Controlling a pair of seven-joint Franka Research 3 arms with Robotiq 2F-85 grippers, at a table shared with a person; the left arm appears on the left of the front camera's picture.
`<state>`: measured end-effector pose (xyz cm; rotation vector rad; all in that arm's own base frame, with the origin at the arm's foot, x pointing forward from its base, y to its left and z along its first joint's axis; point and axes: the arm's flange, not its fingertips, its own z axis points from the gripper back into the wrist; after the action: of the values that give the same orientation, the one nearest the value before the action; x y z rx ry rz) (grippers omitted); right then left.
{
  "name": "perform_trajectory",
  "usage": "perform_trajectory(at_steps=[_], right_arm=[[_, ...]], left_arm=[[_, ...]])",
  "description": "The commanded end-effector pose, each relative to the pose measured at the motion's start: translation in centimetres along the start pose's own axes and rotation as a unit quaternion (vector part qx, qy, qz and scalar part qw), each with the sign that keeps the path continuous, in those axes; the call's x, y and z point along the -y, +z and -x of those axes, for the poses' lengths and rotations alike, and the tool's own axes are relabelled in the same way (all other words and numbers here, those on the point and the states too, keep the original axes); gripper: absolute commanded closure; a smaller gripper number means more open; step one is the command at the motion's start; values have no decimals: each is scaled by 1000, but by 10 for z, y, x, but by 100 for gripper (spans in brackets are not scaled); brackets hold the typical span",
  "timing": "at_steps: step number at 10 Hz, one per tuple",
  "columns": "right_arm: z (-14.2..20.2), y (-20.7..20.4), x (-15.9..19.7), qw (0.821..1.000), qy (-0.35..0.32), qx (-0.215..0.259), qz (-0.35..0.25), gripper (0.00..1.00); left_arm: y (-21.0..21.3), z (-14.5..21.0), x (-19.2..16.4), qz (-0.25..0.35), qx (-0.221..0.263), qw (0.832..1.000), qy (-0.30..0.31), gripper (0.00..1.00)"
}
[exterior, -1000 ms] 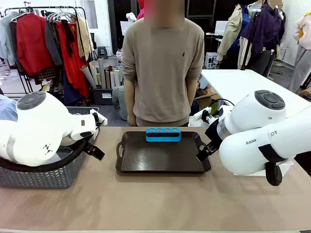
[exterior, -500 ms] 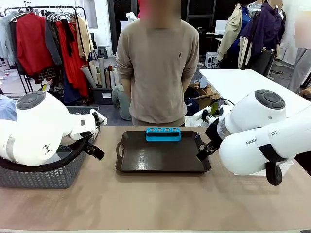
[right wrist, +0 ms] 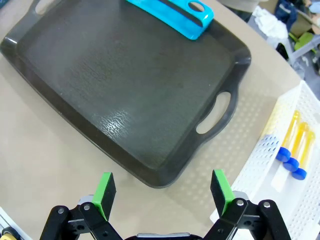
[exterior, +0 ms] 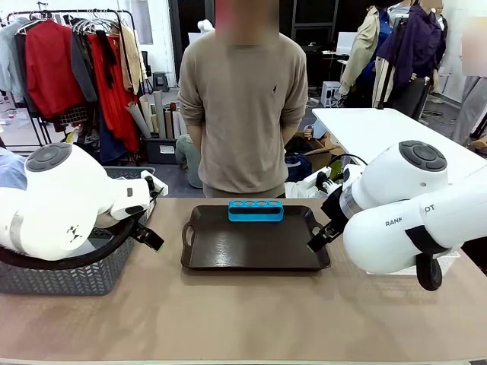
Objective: Prepare the laboratory tools.
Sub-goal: Pick up one Large Measuring Cup and place it on the Handle tray.
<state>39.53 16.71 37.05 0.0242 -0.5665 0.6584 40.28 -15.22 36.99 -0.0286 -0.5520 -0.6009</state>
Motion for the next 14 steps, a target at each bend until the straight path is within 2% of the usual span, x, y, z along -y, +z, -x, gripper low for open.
perform_trajectory(at_steps=[1,9,11,14], right_arm=[[0,0,0,1000,0,1,0,0],[0,0,0,1000,0,0,0,0],[-13,3,-9,999,15,5,-34,0],[-27,15,-10,996,10,8,-93,0]], left_arm=[[0,0,0,0,0,1000,0,0],[0,0,0,0,0,1000,0,0],[13,-6,4,14,-24,1000,-10,0],[27,-16,-4,89,-28,996,-9,0]])
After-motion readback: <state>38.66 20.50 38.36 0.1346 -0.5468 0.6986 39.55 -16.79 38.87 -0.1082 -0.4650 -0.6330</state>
